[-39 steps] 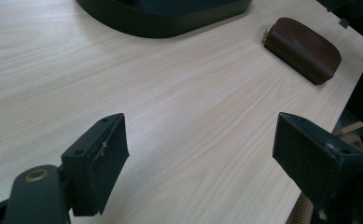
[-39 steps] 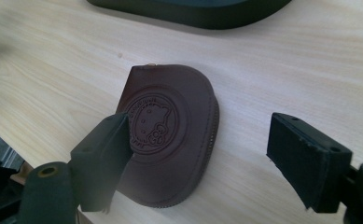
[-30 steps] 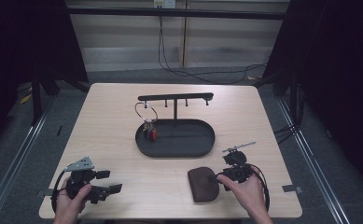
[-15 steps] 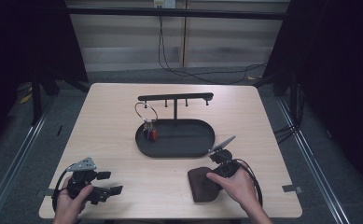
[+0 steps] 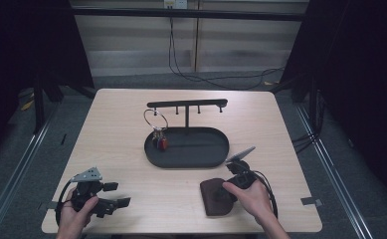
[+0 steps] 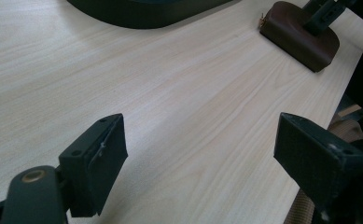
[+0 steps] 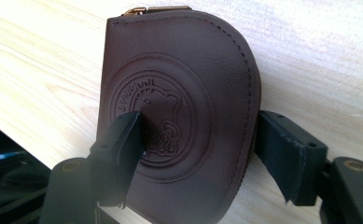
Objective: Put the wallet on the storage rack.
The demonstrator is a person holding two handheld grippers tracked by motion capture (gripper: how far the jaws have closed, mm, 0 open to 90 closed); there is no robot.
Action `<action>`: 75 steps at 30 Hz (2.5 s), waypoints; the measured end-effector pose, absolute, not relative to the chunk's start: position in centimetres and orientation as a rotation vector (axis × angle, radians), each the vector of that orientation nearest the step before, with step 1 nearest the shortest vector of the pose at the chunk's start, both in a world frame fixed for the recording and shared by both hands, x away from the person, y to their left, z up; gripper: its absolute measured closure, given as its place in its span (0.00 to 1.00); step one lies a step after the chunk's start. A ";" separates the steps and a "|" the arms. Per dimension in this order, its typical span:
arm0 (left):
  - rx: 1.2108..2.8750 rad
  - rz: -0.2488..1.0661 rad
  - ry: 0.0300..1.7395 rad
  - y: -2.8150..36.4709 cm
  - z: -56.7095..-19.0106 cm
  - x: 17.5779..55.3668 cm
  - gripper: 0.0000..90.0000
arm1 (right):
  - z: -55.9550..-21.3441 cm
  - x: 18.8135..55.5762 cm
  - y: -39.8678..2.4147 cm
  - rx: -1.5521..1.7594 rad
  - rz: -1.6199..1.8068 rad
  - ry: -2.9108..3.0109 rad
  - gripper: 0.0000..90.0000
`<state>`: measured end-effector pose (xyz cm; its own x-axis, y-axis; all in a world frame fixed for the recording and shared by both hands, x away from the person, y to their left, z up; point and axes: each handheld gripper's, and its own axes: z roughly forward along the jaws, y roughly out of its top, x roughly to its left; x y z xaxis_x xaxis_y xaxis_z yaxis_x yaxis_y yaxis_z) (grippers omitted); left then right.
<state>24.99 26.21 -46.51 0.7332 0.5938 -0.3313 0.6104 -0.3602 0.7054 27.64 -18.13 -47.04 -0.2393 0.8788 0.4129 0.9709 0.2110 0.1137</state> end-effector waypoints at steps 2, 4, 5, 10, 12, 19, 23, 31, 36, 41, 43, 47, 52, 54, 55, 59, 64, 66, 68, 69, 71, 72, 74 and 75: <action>2.058 -0.021 0.911 26.2 -46.5 25.0 0.19 | -47.1 27.6 -18.2 -1.753 -0.524 -2.234 0.36; 2.060 -0.007 0.920 26.2 -46.5 25.0 0.19 | -47.0 27.5 -18.1 -1.757 -0.526 -2.234 0.37; 2.061 -0.009 0.918 26.3 -46.5 25.0 0.19 | -47.0 27.5 -18.2 -1.757 -0.524 -2.229 0.38; 2.060 -0.008 0.924 26.3 -46.5 25.1 0.19 | -46.9 27.5 -18.1 -1.769 -0.520 -2.229 0.40; 2.059 -0.007 0.925 26.4 -46.5 25.1 0.19 | -46.8 27.6 -18.1 -1.768 -0.514 -2.234 0.40; 2.053 -0.002 0.928 26.5 -46.4 25.1 0.19 | -46.6 27.6 -17.8 -1.773 -0.490 -2.249 0.42; 2.045 0.001 0.934 26.6 -46.4 25.1 0.19 | -46.6 27.5 -17.9 -1.777 -0.495 -2.250 0.42; 2.047 0.001 0.932 26.6 -46.4 25.1 0.19 | -46.2 27.6 -18.5 -1.789 -0.572 -2.225 0.67; 2.040 0.000 0.935 26.8 -46.4 25.2 0.19 | -45.7 27.7 -18.7 -1.787 -0.587 -2.218 0.77; 2.037 0.000 0.926 26.7 -46.3 25.0 0.19 | -45.1 27.7 -18.6 -1.767 -0.603 -2.256 0.80; 2.041 0.002 0.925 26.7 -46.3 25.0 0.19 | -44.8 27.8 -18.6 -1.764 -0.618 -2.257 0.83; 2.048 -0.004 0.923 26.7 -46.4 25.1 0.19 | -44.4 27.8 -18.8 -1.769 -0.615 -2.275 0.83; 2.042 -0.012 0.928 26.7 -46.4 25.1 0.19 | -44.3 27.8 -19.1 -1.791 -0.623 -2.270 0.83; 2.038 -0.007 0.932 26.8 -46.4 25.1 0.19 | -44.2 27.8 -19.1 -1.784 -0.620 -2.276 0.85; 2.038 -0.007 0.932 26.8 -46.4 25.1 0.19 | -44.2 27.8 -19.1 -1.784 -0.620 -2.276 0.85; 2.037 -0.008 0.932 26.8 -46.4 25.1 0.19 | -43.2 27.9 -18.9 -1.769 -0.648 -2.287 0.91; 2.032 -0.008 0.926 26.9 -46.3 25.1 0.19 | -42.6 28.0 -18.5 -1.748 -0.630 -2.316 0.92; 2.029 -0.008 0.926 26.9 -46.3 25.1 0.19 | -42.4 28.0 -18.4 -1.751 -0.630 -2.328 0.92; 2.033 -0.008 0.924 26.9 -46.3 25.1 0.19 | -42.2 28.0 -18.5 -1.756 -0.629 -2.335 0.92; 2.033 -0.011 0.925 26.9 -46.3 25.1 0.19 | -42.1 28.1 -18.5 -1.749 -0.633 -2.341 0.92; 2.033 -0.006 0.929 26.8 -46.3 25.1 0.19 | -41.9 28.1 -18.6 -1.759 -0.635 -2.335 0.93; 2.037 -0.004 0.930 26.8 -46.3 25.1 0.19 | -41.8 28.1 -18.6 -1.760 -0.634 -2.340 0.93; 2.037 -0.007 0.930 26.8 -46.3 25.1 0.19 | -41.6 28.1 -18.6 -1.760 -0.631 -2.345 0.93; 2.037 -0.007 0.930 26.8 -46.3 25.1 0.19 | -41.6 28.1 -18.6 -1.760 -0.631 -2.345 0.93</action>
<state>25.08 26.79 -46.35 0.7207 0.6093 -0.3307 0.6144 -0.3406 0.7117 28.11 -18.64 -41.62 -0.3044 0.8832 0.3568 0.9430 0.2266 0.2436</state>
